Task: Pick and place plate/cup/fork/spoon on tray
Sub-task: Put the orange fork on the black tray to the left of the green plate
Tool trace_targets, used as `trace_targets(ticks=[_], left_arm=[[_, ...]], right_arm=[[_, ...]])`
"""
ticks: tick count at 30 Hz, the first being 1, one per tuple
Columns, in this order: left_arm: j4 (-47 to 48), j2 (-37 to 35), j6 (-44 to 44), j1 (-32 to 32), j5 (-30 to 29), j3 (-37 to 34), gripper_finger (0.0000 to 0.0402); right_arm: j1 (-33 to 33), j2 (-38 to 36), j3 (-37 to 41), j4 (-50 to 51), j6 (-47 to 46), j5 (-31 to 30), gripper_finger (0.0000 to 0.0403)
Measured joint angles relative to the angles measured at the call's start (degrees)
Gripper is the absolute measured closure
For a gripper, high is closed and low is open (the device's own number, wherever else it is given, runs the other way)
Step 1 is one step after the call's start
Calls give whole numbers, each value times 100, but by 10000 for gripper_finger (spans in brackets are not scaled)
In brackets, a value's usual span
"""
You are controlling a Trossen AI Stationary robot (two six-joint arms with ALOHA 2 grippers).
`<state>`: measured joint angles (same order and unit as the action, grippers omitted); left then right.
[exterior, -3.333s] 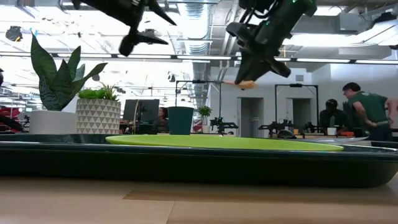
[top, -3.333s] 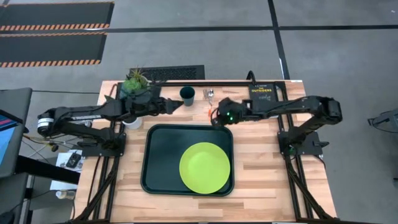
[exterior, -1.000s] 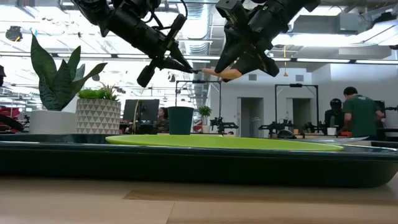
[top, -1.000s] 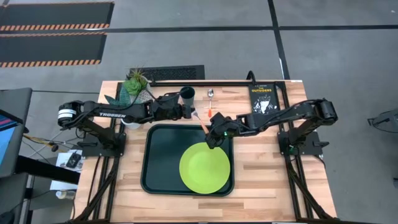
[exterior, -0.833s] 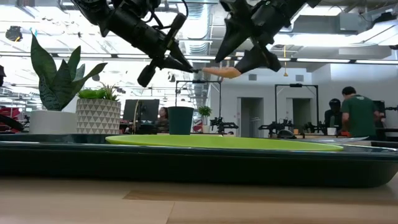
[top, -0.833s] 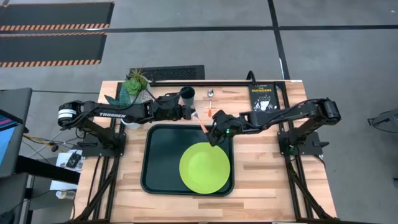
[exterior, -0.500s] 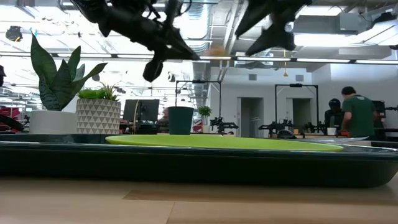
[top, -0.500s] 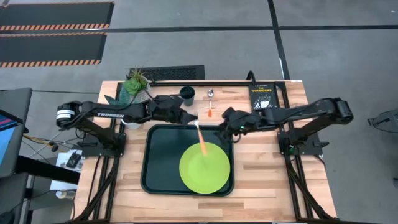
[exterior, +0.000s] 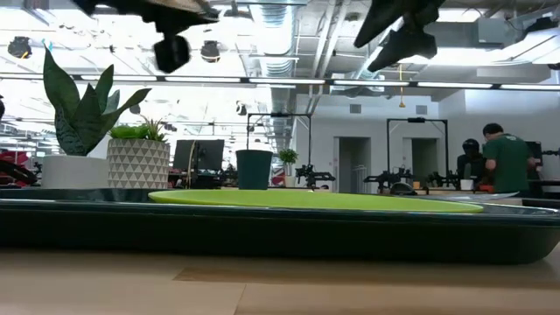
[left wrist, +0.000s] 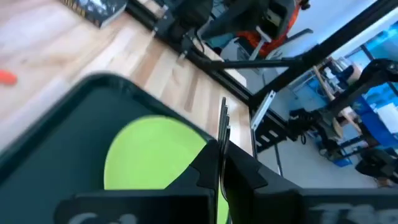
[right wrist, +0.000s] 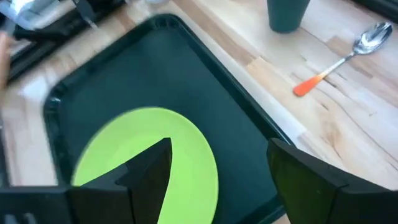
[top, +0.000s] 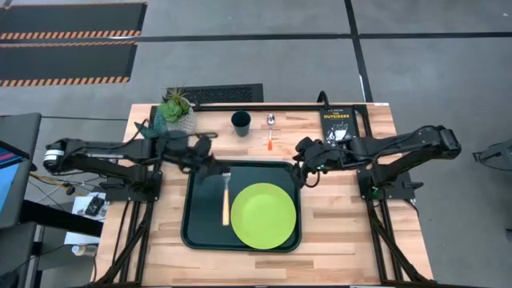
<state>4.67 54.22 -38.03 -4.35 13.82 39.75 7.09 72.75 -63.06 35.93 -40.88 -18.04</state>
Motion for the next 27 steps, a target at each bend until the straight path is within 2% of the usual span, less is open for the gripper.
trace_targets(ticks=[8, 12, 20, 27], left_arm=[[-162, -1373, -647, 692, -957, -1573, 401], [-216, -1779, -883, 791, -1119, -2141, 401], [-293, -2093, -814, 956, -1147, -2685, 401], [-339, -2090, -403, 962, -1207, -2809, 401]], right_arm=[[-4, 294, 4, 3, -3, -3, 117], [-4, 458, 13, -47, -24, 8, 117], [0, 535, 8, -211, -259, 8, 117], [0, 546, 8, -235, -308, 6, 117]])
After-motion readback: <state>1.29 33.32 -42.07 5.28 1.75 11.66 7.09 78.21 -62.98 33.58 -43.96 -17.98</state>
